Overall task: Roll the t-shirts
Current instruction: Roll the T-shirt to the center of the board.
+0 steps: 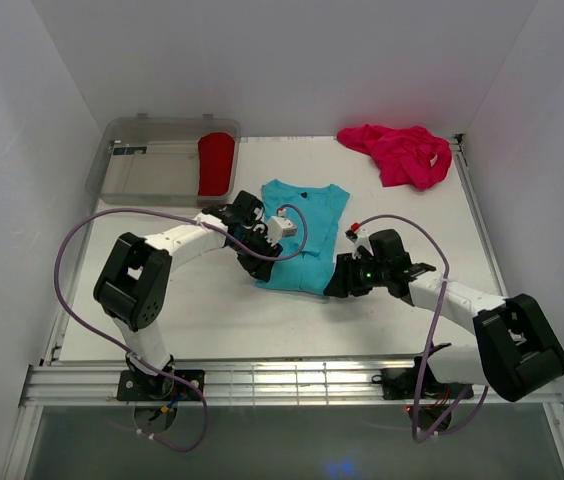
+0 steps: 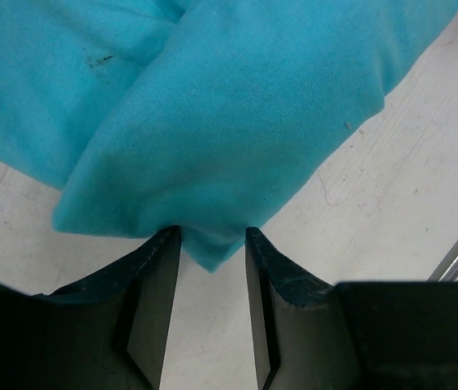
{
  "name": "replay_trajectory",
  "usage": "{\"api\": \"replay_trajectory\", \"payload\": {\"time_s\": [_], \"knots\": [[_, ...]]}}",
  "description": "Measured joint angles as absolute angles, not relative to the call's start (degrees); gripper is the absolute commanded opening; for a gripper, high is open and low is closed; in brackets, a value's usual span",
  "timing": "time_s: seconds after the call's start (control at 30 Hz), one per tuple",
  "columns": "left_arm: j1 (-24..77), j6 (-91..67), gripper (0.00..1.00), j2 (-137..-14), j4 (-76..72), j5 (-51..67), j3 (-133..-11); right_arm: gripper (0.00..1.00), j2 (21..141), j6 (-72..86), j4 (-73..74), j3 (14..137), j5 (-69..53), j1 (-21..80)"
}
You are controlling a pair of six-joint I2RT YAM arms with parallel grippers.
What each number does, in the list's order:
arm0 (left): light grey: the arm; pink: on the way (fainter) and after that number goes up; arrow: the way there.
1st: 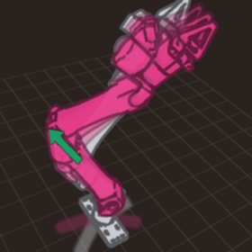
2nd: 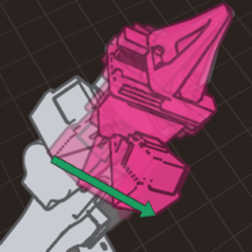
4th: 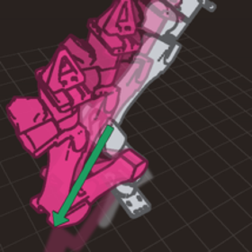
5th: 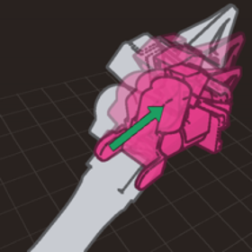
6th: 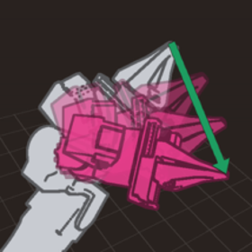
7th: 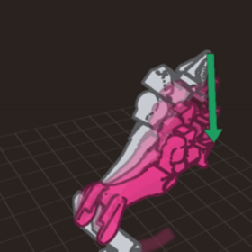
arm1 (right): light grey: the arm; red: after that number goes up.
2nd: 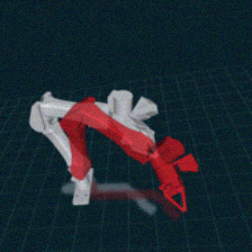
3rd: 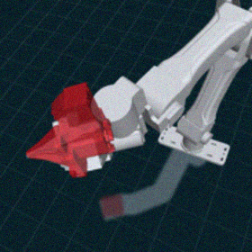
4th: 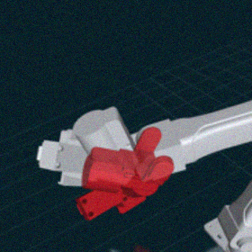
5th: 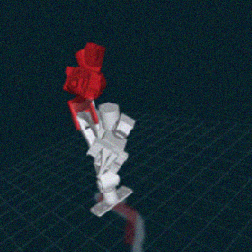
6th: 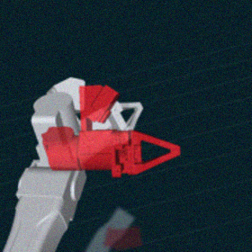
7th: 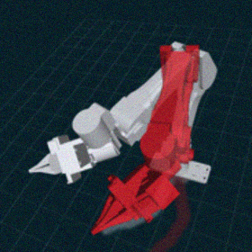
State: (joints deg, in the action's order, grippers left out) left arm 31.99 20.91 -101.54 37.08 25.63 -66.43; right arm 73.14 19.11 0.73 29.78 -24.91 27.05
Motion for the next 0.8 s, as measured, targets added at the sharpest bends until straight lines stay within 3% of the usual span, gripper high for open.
{"api": "replay_trajectory", "payload": {"time_s": [0.1,0.43,0.6,0.8], "knots": [[31.99,20.93,0.48,-101.56,36.86,25.43,-66.43,0.36,73.82,20.71,-2.81,28.27,-25.69,27.07],[31.99,21.43,0.49,-101.62,34.94,23.27,-64.58,0.28,77.49,20.82,-9.63,27.83,-28.03,26.30],[31.99,21.45,0.49,-101.86,34.52,23.07,-64.20,0.08,80.40,20.43,-10.09,27.83,-28.60,25.80],[31.99,21.65,0.49,-101.89,33.89,22.37,-63.75,0.08,80.62,18.85,-9.19,27.97,-29.41,23.77]]}}
